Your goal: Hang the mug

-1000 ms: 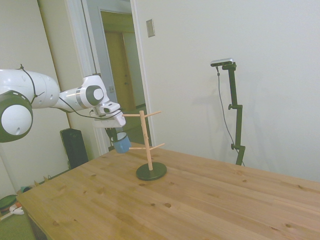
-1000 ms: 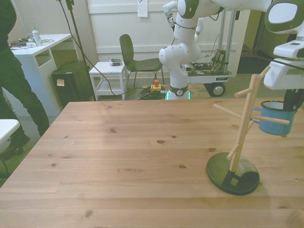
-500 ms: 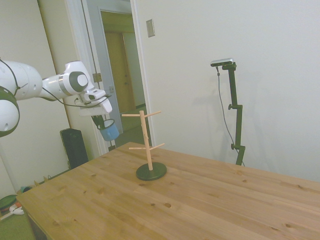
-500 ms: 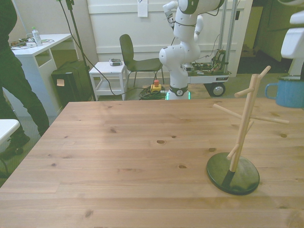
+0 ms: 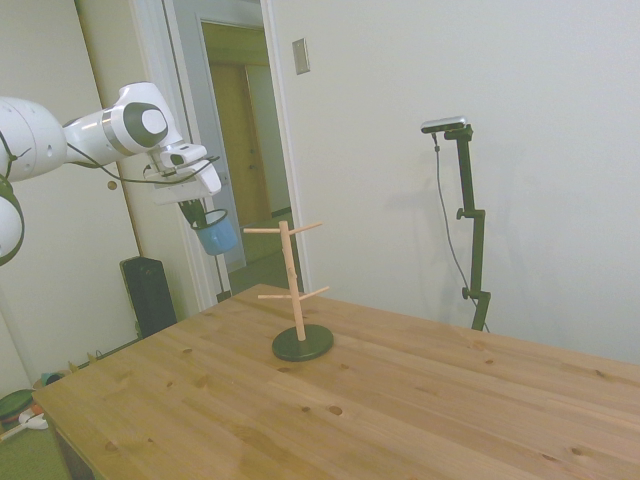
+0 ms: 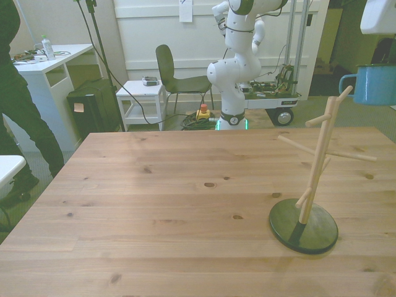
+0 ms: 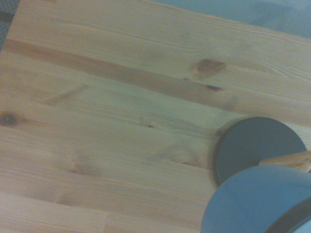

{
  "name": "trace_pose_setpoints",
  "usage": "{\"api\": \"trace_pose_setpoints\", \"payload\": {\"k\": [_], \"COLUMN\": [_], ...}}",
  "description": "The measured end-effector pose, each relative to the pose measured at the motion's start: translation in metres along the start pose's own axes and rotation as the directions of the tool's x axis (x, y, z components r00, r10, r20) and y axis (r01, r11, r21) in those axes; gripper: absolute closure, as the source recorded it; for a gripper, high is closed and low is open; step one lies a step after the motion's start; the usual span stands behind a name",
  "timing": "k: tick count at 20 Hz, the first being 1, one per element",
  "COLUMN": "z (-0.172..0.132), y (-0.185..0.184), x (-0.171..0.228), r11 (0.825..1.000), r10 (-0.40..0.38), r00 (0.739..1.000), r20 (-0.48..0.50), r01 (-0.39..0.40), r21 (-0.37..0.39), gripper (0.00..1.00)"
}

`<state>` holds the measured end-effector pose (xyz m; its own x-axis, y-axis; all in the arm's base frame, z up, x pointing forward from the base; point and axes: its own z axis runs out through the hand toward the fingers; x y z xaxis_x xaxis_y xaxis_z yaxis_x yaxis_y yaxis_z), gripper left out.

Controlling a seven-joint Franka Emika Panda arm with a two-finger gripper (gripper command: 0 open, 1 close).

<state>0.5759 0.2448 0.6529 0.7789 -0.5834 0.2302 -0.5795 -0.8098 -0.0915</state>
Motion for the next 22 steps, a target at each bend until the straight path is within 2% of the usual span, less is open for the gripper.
{"api": "trace_pose_setpoints", "payload": {"k": [9, 22], "z": [-0.005, -0.001], "y": [0.018, 0.016], "x": [0.035, 0.068], "r11": [1.000, 1.000], "r10": [0.009, 0.006], "r00": [1.000, 1.000], "r20": [-0.008, 0.007], "r01": [-0.009, -0.006], "r21": [0.003, 0.001], "gripper": [1.00, 1.00]}}
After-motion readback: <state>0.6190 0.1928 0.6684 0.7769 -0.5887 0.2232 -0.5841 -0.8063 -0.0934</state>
